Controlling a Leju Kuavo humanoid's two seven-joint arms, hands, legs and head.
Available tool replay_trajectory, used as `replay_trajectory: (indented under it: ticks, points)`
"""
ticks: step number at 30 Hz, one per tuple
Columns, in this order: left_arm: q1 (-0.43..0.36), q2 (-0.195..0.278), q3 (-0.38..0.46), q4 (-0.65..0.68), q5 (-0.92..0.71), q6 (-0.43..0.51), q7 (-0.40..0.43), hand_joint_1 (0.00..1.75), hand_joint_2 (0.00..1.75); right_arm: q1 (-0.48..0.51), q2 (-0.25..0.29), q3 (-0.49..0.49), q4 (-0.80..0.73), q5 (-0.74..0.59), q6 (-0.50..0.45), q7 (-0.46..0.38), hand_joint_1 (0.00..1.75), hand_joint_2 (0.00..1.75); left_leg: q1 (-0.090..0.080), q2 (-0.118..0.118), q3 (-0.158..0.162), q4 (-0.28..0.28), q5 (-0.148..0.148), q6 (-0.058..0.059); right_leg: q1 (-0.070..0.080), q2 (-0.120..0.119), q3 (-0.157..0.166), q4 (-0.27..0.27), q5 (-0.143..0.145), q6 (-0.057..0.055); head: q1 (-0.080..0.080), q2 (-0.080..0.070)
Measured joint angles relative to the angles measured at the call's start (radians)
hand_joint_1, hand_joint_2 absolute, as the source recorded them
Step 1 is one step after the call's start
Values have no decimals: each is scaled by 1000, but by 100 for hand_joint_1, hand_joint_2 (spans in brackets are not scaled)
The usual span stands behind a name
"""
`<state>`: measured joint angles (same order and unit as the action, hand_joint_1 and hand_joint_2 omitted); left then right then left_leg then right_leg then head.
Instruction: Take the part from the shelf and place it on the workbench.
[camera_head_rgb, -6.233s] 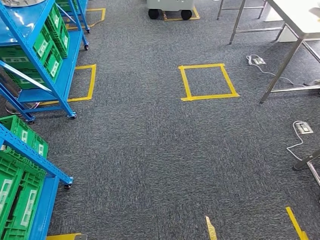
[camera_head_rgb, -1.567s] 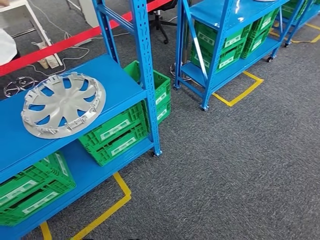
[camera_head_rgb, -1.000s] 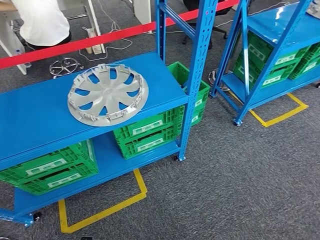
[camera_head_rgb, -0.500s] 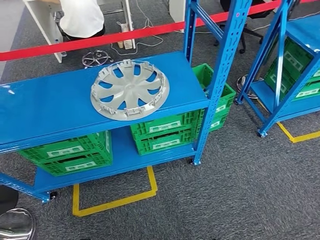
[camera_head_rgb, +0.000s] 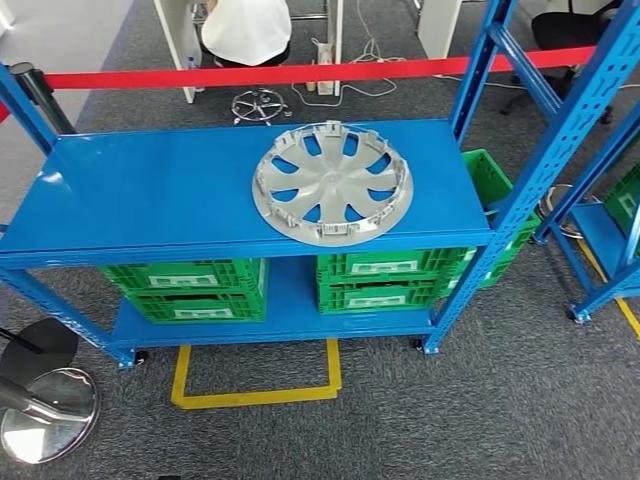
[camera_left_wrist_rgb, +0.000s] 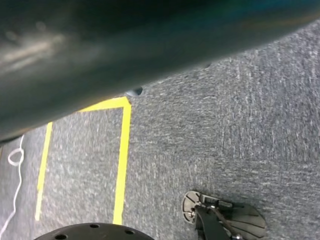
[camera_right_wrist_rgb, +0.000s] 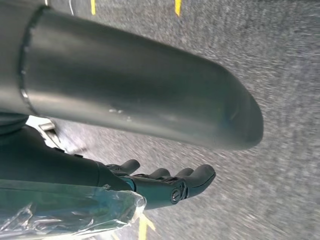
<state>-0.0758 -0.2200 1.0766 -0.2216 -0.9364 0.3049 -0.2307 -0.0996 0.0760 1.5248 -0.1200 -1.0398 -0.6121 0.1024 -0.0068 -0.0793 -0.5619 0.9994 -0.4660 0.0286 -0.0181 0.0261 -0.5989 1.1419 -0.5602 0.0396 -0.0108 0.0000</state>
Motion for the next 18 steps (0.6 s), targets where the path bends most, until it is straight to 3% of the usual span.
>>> replay_trajectory:
  ticks: [1,3,5,7,9,11,12,13,14,16,18]
  points:
    - [-1,0,1,0,1,0,0,0,0,0,0,0,0,1,0,0,0,0,0,-13,0,4,-3,-5,-4,21,25,-61,25,0,0,0]
    - [-1,1,2,0,2,-1,2,0,0,-1,1,0,0,3,0,-2,0,0,0,-32,-6,10,-4,-17,-6,46,52,-115,36,-7,0,0]
    - [2,2,5,0,3,-1,4,0,0,-2,1,0,-1,5,-1,-2,0,0,2,-45,-11,10,-2,-27,-3,30,59,-118,38,-21,-1,0]
    - [3,2,7,0,3,-1,7,0,0,-2,1,0,0,4,-1,-4,0,0,2,-9,-24,38,-20,-37,-2,10,62,-122,40,-34,-4,0]
    - [0,2,7,0,2,0,12,0,0,0,1,0,0,-2,1,-9,0,0,2,48,-74,140,-76,-46,0,-13,65,-124,38,-43,-9,0]
    - [-3,2,8,0,-1,2,20,0,87,1,1,-1,-1,-18,12,-13,0,0,5,67,-138,267,-125,-50,4,-34,67,-123,34,-49,-10,0]
    - [-2,2,8,0,-3,3,23,0,131,2,1,-2,-1,-27,20,-15,0,0,6,70,-154,297,-126,-50,5,-41,68,-123,32,-49,-10,0]
    - [0,2,8,0,-5,4,25,0,175,1,1,-2,-1,-34,28,-18,0,0,6,70,-151,287,-106,-48,5,-46,70,-123,30,-50,-10,0]
    - [1,3,8,0,-6,3,25,0,175,1,2,-2,-1,-39,34,-22,0,0,6,71,-128,241,-71,-45,6,-50,74,-123,28,-49,-10,0]
    - [1,4,8,0,-6,2,26,0,175,-1,2,-3,-1,-45,37,-31,0,87,2,78,-61,105,-7,-33,8,-53,80,-123,24,-46,-10,0]
    - [-2,4,8,0,-6,0,26,0,175,-3,2,-3,-1,-48,38,-36,0,175,-3,85,-23,26,8,-30,12,-54,78,-122,20,-43,-9,0]
